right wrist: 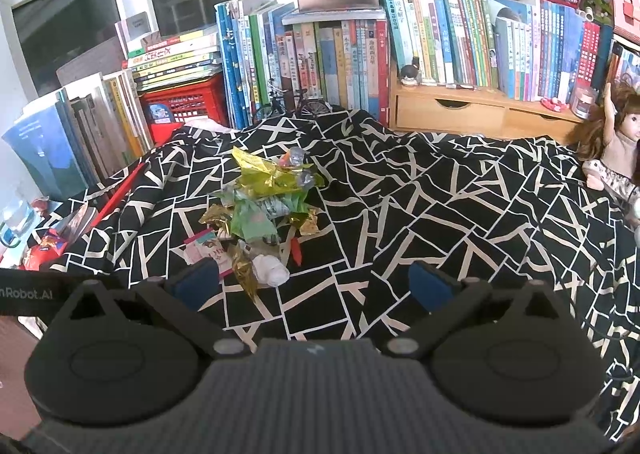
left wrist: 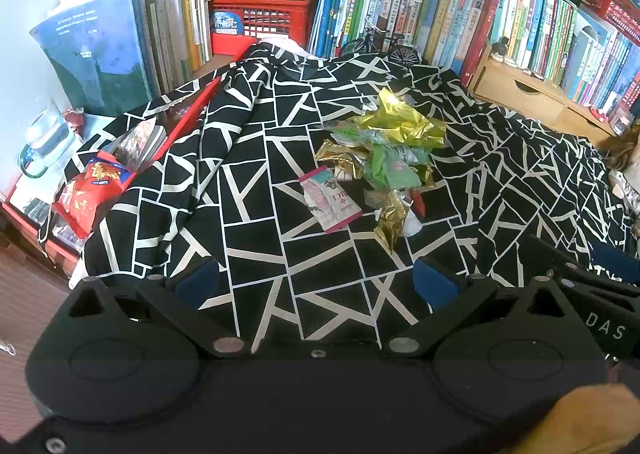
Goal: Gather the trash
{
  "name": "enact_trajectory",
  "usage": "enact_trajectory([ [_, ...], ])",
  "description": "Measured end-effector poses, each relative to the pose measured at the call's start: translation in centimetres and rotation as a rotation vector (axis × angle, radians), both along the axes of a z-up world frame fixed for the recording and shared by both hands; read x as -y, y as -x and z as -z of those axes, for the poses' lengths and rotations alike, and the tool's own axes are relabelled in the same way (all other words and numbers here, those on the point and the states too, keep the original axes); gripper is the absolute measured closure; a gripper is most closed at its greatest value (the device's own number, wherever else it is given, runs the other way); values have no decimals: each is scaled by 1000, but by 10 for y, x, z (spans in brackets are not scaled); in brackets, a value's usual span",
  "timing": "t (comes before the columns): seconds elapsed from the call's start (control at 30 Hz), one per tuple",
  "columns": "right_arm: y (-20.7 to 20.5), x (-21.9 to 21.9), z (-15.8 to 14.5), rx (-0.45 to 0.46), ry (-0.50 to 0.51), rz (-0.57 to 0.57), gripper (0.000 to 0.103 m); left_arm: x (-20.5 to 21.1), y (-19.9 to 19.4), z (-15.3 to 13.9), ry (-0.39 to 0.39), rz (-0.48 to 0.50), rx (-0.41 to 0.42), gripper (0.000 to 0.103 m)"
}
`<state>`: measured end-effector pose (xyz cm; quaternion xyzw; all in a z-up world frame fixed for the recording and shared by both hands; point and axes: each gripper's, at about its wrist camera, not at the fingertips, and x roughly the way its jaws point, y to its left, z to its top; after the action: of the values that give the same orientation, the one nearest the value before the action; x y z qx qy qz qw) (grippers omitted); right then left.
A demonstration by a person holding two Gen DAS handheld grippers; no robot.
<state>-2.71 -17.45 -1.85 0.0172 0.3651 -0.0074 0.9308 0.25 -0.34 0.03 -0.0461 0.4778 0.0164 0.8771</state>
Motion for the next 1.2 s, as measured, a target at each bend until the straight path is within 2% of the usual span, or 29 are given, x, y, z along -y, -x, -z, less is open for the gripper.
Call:
enact_trajectory([
  [0.73, -1, -1, 2, -13, -8, -12, 0, 0, -2, 0, 1, 0, -5, 0],
  [0.83, -4, 2, 2, -15, -17, -13, 0, 0, -7, 7, -3, 5, -1, 0],
  [1.2, -50, 19, 2, 8, -57, -8, 2, -1, -31, 22, -15, 2, 45, 0],
])
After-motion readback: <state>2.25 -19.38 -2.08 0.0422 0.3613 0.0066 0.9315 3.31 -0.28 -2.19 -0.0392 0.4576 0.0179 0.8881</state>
